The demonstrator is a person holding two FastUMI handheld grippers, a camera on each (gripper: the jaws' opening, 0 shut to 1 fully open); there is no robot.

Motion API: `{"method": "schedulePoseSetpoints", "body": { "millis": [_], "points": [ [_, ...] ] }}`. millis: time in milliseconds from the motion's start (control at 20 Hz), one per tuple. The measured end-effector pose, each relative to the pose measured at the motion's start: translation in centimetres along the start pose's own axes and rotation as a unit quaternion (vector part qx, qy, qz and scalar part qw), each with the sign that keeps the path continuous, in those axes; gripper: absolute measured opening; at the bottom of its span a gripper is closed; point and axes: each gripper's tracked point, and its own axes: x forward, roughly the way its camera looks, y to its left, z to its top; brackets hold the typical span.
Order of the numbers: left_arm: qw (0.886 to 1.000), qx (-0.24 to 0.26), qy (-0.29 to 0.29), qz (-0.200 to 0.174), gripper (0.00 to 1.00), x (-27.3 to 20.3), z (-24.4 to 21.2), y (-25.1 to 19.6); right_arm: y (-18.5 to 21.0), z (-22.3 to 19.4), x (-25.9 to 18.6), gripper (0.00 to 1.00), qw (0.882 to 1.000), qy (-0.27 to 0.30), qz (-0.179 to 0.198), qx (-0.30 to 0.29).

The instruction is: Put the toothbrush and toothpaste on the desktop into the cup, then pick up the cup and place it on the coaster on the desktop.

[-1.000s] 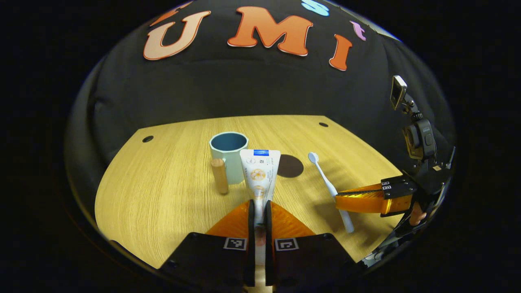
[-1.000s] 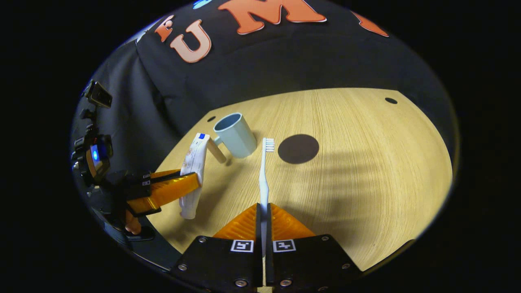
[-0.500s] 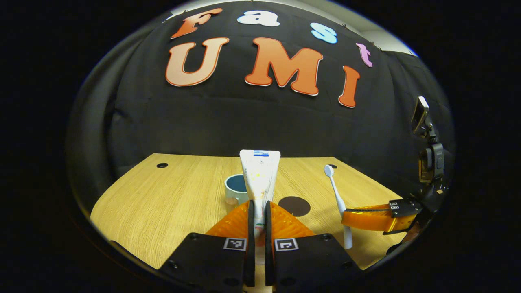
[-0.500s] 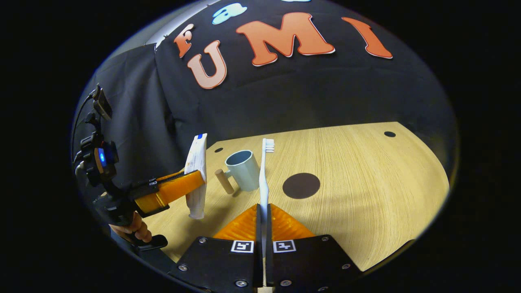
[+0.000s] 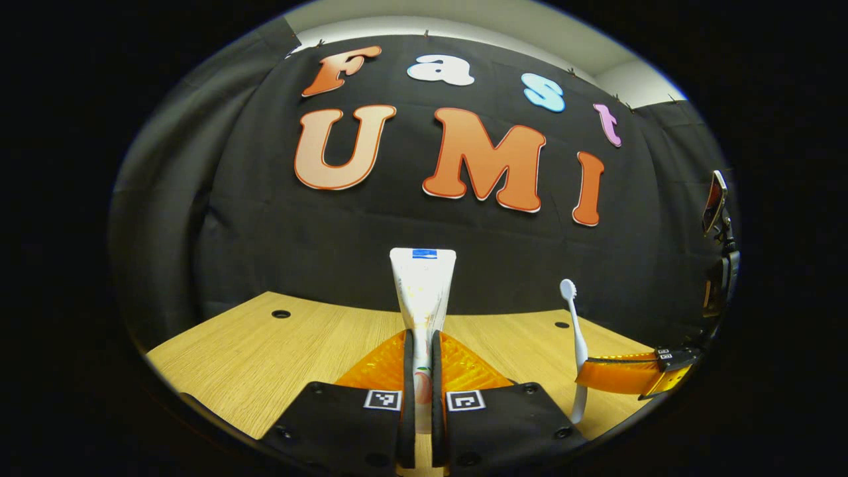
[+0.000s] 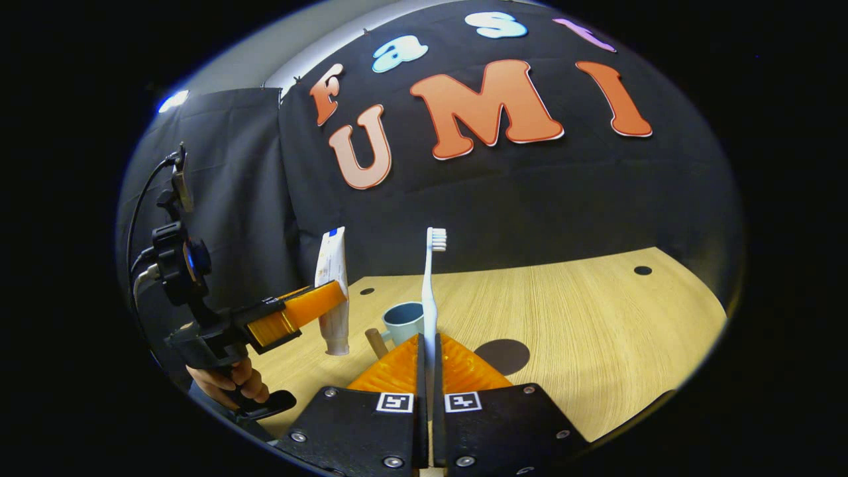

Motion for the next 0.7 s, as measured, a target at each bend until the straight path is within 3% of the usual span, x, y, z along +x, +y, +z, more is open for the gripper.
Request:
{"method": "schedulePoseSetpoints", "body": {
  "millis": [400, 700],
  "points": [
    [0.994, -0.04, -0.094, 0.024, 0.1, 4.7, 3.5, 0.8, -0.7, 4.5, 2.5, 0.03, 0.997, -0.072, 0.0, 0.013],
    [0.99, -0.067, -0.107, 0.067, 0.1, 9.1, 1.7, 2.2, -1.0, 4.8, 4.1, 0.03, 0.996, -0.088, 0.006, 0.014]
  ]
}}
